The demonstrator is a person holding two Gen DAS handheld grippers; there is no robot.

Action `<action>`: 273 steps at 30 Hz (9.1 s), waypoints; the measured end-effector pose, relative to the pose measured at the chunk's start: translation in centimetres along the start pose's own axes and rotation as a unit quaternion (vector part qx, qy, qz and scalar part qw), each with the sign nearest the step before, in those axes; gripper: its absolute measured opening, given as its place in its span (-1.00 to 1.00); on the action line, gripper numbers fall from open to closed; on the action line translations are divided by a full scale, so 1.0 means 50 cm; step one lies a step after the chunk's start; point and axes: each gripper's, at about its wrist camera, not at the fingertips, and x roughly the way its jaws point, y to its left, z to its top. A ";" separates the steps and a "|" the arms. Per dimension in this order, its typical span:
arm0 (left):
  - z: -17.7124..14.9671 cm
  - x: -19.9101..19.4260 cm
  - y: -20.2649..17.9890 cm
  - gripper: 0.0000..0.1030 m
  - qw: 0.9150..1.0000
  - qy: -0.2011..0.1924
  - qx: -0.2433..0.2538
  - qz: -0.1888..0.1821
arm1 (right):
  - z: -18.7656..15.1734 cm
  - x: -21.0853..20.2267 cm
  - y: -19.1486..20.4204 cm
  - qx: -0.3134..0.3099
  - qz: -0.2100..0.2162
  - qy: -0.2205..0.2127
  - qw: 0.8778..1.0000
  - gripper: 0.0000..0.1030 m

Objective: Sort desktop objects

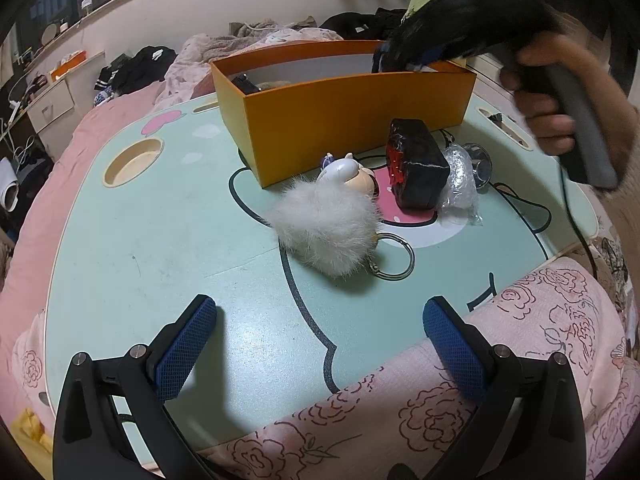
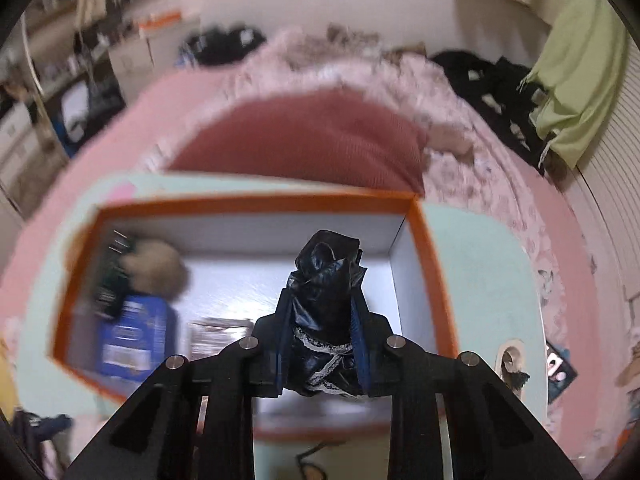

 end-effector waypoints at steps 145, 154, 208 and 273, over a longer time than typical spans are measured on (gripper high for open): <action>0.023 0.008 -0.029 0.99 1.000 0.011 0.014 -0.005 | -0.369 -0.113 0.004 -0.040 0.039 -0.067 0.996 1.00; 0.025 -0.001 -0.025 0.99 1.000 0.011 0.014 -0.004 | -0.369 -0.113 0.004 -0.040 0.039 -0.067 0.996 1.00; 0.006 -0.002 -0.030 0.99 1.000 0.008 0.012 -0.004 | -0.031 -0.103 0.038 0.064 0.271 -0.003 0.960 0.01; 0.132 -0.020 0.031 0.99 0.996 -0.047 -0.049 0.057 | -0.247 -0.145 -0.035 0.084 0.132 -0.080 0.984 0.67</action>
